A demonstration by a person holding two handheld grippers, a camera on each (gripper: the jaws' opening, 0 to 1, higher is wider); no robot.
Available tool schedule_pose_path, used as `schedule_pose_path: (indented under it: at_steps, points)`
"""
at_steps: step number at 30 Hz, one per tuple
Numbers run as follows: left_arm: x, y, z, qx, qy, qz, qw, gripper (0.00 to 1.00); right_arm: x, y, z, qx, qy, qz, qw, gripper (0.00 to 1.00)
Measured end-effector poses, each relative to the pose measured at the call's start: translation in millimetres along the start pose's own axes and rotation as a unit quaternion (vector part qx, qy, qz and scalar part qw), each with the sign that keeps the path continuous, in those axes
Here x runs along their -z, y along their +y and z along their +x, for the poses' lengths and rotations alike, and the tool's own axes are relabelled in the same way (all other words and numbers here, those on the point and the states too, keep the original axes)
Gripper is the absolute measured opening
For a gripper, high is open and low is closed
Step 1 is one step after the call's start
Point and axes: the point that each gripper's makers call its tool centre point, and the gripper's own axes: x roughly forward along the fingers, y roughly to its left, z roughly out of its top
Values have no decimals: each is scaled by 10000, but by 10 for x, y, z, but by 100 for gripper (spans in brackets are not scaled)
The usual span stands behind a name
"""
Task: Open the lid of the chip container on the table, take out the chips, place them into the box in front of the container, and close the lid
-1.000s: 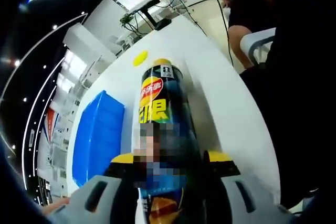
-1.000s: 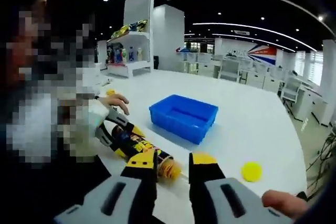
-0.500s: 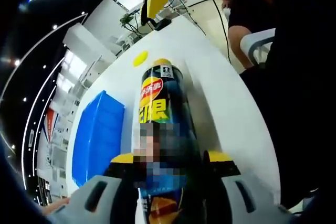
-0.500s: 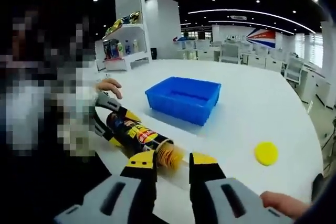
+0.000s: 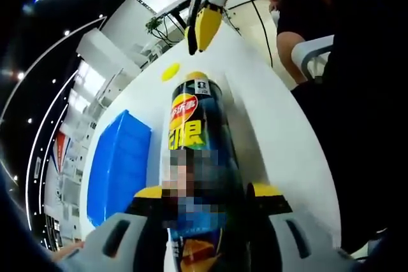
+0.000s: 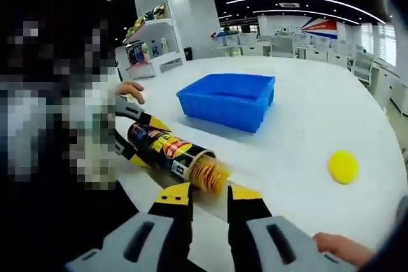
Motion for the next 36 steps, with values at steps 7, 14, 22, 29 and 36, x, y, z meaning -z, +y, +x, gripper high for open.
schedule_pose_path:
  at_steps: [7, 14, 22, 29, 36]
  points:
    - [2, -3, 0, -2, -7, 7, 10000, 49, 90, -110, 98, 96, 89, 83, 9999, 19]
    - [7, -1, -1, -1, -7, 3, 10000, 49, 148, -210, 151, 196, 146, 147, 9996, 18]
    - [10, 1, -6, 1, -20, 1, 10000, 49, 186, -248, 166, 197, 166, 191, 9995, 15]
    - [11, 8, -4, 9, -14, -4, 10000, 49, 178, -228, 209, 443, 215, -307, 9983, 14]
    - [11, 12, -1, 4, -5, -7, 10000, 49, 151, -232, 203, 560, 284, -507, 9967, 14]
